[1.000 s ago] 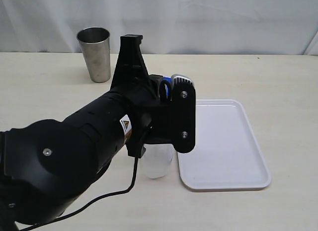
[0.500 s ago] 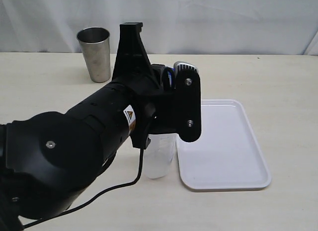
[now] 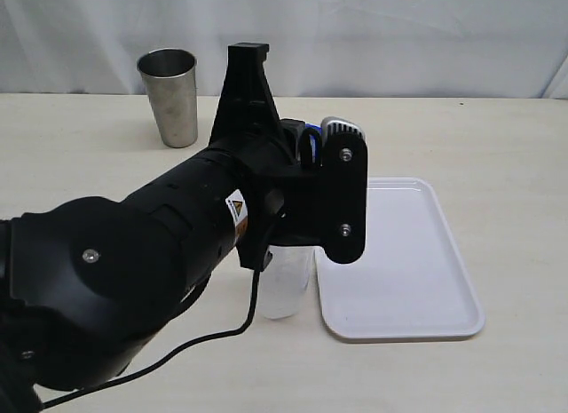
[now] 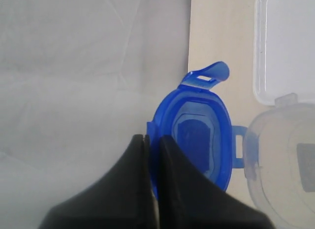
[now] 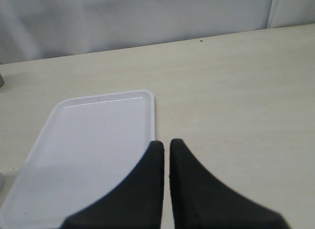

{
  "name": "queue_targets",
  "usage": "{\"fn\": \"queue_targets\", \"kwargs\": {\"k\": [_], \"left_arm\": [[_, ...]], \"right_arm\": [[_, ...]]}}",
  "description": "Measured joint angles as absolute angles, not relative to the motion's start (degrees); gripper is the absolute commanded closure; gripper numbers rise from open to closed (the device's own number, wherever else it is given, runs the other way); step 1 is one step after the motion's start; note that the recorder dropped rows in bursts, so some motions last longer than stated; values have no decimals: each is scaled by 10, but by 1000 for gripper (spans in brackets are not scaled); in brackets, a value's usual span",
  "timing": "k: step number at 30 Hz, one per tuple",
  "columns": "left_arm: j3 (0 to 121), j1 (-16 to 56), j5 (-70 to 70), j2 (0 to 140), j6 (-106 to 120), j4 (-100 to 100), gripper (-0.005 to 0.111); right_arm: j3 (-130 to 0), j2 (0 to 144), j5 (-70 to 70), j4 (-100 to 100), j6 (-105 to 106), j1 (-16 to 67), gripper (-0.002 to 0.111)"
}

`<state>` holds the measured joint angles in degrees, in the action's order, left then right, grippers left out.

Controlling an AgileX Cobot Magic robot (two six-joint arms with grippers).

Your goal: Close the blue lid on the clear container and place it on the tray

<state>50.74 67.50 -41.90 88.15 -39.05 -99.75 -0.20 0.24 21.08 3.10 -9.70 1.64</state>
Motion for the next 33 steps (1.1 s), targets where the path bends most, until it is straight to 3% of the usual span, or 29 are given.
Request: {"fn": "queue_targets", "kwargs": {"k": [33], "left_arm": [[507, 699, -426, 875, -376, -998, 107]], "right_arm": [[-2, 2, 211, 31, -97, 16, 104]]}}
